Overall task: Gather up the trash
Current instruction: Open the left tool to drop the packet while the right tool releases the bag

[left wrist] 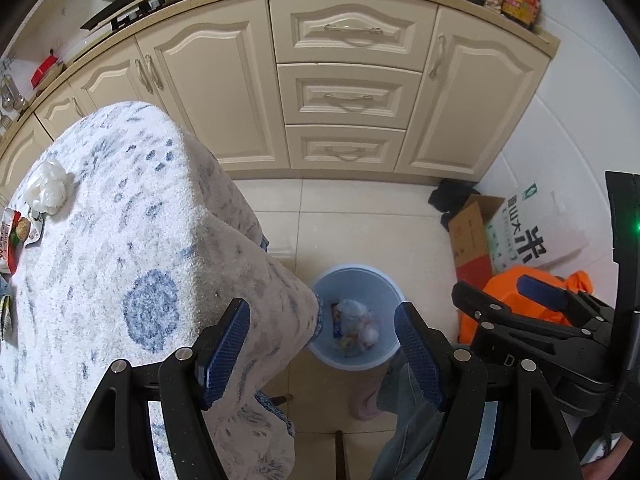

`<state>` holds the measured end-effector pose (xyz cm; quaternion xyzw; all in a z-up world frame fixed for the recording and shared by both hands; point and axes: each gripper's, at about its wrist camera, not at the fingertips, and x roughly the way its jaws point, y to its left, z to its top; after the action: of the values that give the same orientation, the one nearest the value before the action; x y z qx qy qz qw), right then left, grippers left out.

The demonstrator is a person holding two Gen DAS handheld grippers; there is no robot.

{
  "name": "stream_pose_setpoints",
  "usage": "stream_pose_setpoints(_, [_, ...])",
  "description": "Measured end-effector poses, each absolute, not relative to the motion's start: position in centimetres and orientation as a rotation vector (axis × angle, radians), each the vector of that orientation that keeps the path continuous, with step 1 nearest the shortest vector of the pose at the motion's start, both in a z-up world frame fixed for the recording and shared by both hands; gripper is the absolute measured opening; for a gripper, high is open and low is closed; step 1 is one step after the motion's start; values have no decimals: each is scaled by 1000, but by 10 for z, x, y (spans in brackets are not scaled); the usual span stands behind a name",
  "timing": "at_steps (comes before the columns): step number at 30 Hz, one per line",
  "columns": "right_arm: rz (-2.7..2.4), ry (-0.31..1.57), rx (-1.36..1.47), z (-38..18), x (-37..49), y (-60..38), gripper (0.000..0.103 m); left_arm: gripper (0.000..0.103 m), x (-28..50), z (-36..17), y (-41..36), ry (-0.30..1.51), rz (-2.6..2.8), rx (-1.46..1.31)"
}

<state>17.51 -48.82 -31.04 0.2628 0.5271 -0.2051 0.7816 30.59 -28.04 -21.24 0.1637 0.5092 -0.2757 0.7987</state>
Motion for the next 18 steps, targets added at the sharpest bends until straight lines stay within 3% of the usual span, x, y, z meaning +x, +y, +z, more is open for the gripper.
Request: stream_pose_setpoints(18, [-489, 1086, 539, -273, 146, -479, 83, 70, 271, -172, -256, 1023, -610, 335])
